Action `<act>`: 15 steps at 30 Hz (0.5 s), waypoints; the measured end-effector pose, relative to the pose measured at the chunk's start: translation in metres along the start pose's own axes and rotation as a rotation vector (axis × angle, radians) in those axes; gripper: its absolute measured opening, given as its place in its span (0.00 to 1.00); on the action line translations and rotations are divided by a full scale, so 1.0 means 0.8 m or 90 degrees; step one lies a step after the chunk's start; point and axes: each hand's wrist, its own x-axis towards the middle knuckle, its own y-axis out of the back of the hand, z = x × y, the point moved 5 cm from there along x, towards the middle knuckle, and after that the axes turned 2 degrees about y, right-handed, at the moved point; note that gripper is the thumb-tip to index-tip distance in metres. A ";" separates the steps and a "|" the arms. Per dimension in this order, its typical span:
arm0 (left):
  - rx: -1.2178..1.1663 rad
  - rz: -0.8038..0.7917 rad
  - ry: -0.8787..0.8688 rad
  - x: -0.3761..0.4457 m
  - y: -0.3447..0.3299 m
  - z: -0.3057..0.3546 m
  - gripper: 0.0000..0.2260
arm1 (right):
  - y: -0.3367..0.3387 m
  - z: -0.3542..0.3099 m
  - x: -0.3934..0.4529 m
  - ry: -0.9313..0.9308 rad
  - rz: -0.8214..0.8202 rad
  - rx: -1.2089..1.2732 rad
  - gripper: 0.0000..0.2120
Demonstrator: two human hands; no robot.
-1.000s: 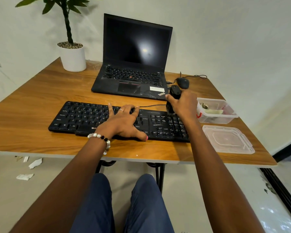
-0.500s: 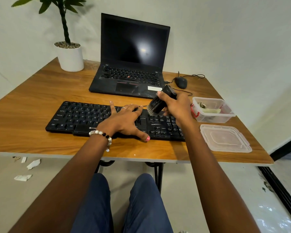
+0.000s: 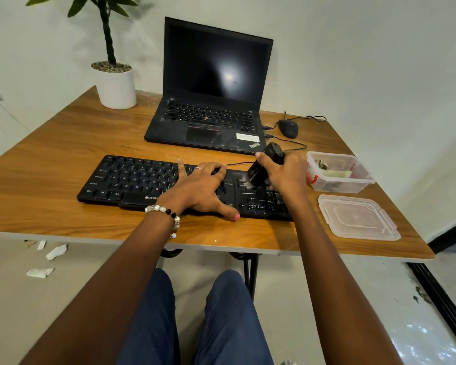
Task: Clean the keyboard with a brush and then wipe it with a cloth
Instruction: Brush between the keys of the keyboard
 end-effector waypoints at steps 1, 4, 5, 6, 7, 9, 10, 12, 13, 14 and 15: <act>0.001 0.000 0.000 0.000 0.000 0.000 0.58 | 0.005 -0.002 0.003 0.013 0.023 -0.078 0.17; 0.003 0.002 0.000 0.001 -0.002 0.000 0.58 | 0.009 -0.017 0.005 0.039 0.034 -0.082 0.17; 0.003 0.003 -0.001 0.001 -0.003 0.000 0.59 | 0.005 -0.017 0.002 0.028 0.011 0.004 0.16; 0.003 0.004 -0.002 0.001 -0.003 0.000 0.59 | 0.000 -0.015 -0.001 0.003 -0.009 0.073 0.16; 0.002 0.005 -0.001 0.001 -0.004 -0.001 0.59 | -0.004 -0.009 -0.004 -0.017 -0.020 0.105 0.15; 0.002 0.005 -0.001 0.001 -0.004 -0.001 0.59 | -0.004 0.003 -0.005 -0.038 -0.021 0.090 0.16; 0.001 0.006 -0.001 0.000 -0.003 -0.001 0.59 | 0.000 0.006 -0.004 -0.040 -0.010 0.060 0.17; 0.001 0.005 -0.001 0.000 -0.003 0.000 0.59 | 0.010 0.002 -0.001 -0.012 0.026 -0.034 0.18; 0.001 0.002 -0.001 0.000 -0.003 0.000 0.59 | 0.015 -0.004 0.000 0.006 0.046 -0.084 0.18; 0.002 0.001 0.000 0.000 -0.003 0.000 0.59 | 0.018 -0.010 -0.001 0.027 0.058 -0.115 0.19; 0.003 0.000 0.001 0.000 -0.003 0.001 0.59 | 0.017 -0.013 -0.001 0.041 0.056 -0.114 0.19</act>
